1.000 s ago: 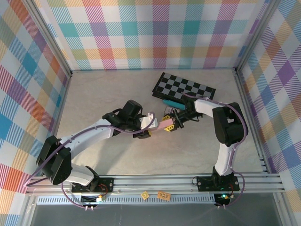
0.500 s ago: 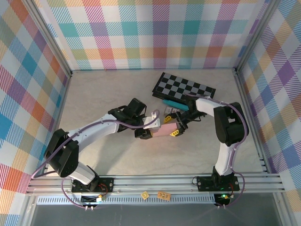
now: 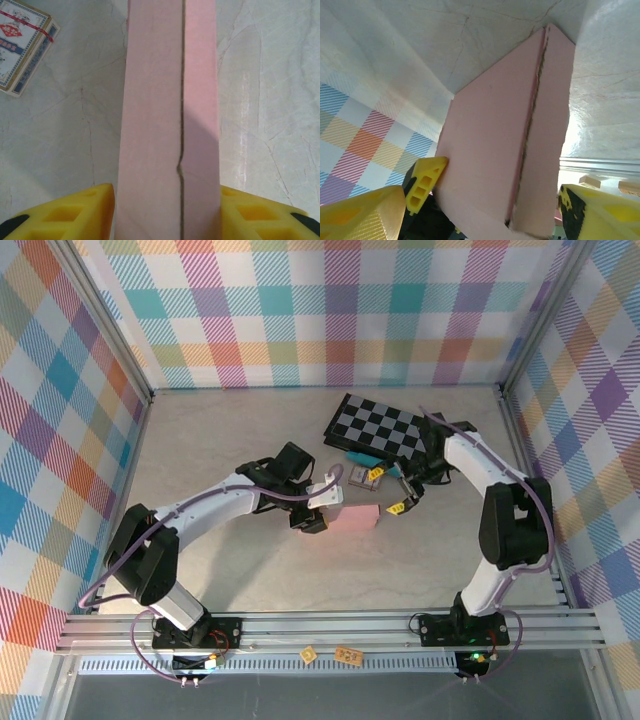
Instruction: Fold the paper box
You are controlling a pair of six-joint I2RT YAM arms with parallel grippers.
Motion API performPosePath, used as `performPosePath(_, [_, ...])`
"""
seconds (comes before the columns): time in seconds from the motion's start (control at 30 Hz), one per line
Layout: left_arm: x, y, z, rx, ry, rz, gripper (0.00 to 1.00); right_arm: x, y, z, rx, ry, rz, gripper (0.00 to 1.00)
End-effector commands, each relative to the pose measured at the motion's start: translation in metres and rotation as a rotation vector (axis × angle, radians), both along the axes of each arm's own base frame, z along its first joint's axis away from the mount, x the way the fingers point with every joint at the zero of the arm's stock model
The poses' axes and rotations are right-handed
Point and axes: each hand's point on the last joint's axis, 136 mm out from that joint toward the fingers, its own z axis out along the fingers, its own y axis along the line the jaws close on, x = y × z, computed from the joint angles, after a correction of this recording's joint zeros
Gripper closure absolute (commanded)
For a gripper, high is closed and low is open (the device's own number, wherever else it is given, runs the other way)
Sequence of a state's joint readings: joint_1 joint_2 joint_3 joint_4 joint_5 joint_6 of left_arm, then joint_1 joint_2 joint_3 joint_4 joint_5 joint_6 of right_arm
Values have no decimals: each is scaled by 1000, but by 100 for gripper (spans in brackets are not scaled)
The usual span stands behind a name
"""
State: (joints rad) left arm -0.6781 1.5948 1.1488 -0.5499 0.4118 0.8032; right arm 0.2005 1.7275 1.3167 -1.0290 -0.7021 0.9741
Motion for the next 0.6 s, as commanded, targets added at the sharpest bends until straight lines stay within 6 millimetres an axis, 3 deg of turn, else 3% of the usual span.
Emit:
performPosePath(0.0, [-2, -2, 2, -15, 42, -8, 51, -7, -5, 23, -30, -55, 7, 21])
performPosePath(0.2, [3, -3, 2, -19, 48, 13, 51, -24, 2, 44, 32, -49, -117, 21])
performPosePath(0.33, [4, -5, 2, -23, 52, 15, 51, -35, 11, 48, 68, -19, -179, 21])
performPosePath(0.57, [5, -5, 2, -25, 55, 18, 51, -26, 25, 49, 47, -55, -197, 22])
